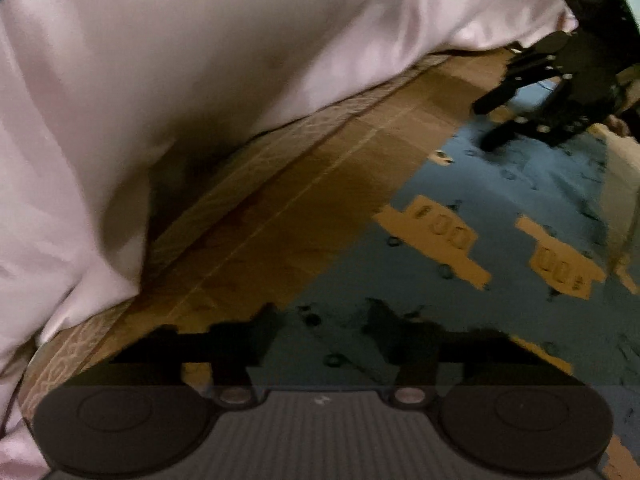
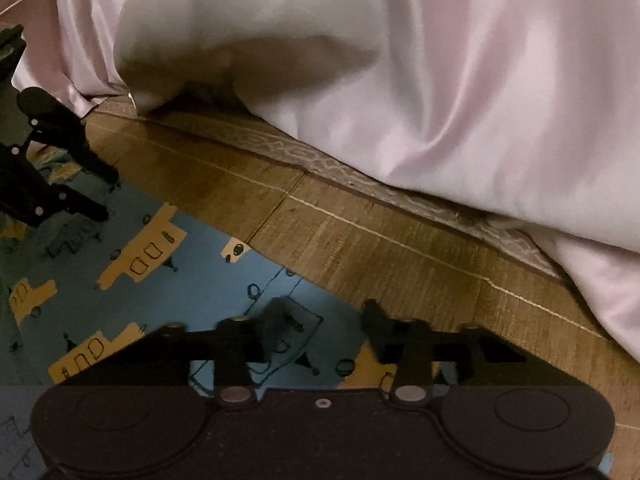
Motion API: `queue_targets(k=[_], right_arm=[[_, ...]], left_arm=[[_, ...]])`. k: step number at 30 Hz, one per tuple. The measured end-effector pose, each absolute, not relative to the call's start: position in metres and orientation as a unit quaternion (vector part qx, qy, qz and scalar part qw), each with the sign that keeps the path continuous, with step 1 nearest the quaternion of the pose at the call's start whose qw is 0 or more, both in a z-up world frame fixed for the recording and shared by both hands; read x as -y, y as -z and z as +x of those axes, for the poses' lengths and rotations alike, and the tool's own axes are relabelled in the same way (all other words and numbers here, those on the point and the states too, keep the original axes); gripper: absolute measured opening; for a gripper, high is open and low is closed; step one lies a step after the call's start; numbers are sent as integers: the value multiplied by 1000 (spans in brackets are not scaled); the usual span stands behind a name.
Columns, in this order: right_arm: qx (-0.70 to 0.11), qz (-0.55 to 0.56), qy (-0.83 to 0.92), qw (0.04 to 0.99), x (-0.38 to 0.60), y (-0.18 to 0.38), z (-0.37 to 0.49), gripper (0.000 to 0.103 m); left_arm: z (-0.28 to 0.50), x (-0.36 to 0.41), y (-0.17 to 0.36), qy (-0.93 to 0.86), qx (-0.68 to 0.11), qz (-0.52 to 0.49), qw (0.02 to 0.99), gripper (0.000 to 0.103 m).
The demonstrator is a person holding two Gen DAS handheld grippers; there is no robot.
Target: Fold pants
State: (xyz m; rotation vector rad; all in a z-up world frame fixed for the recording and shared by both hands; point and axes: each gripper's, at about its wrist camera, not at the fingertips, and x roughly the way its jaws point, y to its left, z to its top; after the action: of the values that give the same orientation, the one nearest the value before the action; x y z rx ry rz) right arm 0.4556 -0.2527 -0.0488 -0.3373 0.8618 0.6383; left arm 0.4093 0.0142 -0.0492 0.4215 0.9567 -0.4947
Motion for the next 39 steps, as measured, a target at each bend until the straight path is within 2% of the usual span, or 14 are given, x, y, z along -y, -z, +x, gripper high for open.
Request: queue_targets(k=[2, 5, 14, 16, 18, 20, 23, 25, 28, 29, 30, 31, 32, 39], right_arm=[[-405, -165, -302, 847, 250, 48, 451, 18], [-402, -172, -294, 850, 247, 48, 444, 7], [-352, -234, -259, 868, 229, 48, 422, 3], [-356, -231, -260, 867, 230, 48, 423, 3], [-359, -232, -261, 865, 230, 49, 424, 3], [-361, -230, -261, 865, 231, 52, 424, 3], [-360, -225, -258, 868, 231, 53, 424, 3], [-360, -222, -258, 869, 231, 53, 424, 3], [-362, -217, -259, 869, 232, 53, 424, 3], [-362, -215, -258, 870, 233, 54, 424, 3], [-362, -213, -256, 871, 232, 54, 424, 3], [-361, -211, -253, 872, 232, 54, 423, 3], [-360, -212, -251, 873, 231, 54, 422, 3], [-313, -245, -226, 889, 222, 46, 413, 2]], left_arm=[[405, -9, 50, 246, -448, 206, 834, 21], [397, 3, 52, 249, -434, 230, 834, 4], [391, 2, 52, 181, -393, 239, 869, 0], [394, -5, 52, 204, -404, 227, 862, 9], [392, -13, 53, 211, -397, 230, 863, 27], [393, -18, 53, 220, -395, 239, 859, 37], [404, -26, 51, 225, -412, 229, 853, 63], [411, -33, 51, 236, -428, 211, 847, 62], [421, -45, 50, 249, -455, 160, 840, 51], [422, -44, 49, 251, -455, 166, 838, 40], [422, -44, 48, 259, -458, 164, 834, 19], [421, -43, 48, 261, -463, 161, 831, 6], [421, -41, 48, 261, -468, 160, 829, 2], [409, -31, 45, 196, -442, 173, 858, 1]])
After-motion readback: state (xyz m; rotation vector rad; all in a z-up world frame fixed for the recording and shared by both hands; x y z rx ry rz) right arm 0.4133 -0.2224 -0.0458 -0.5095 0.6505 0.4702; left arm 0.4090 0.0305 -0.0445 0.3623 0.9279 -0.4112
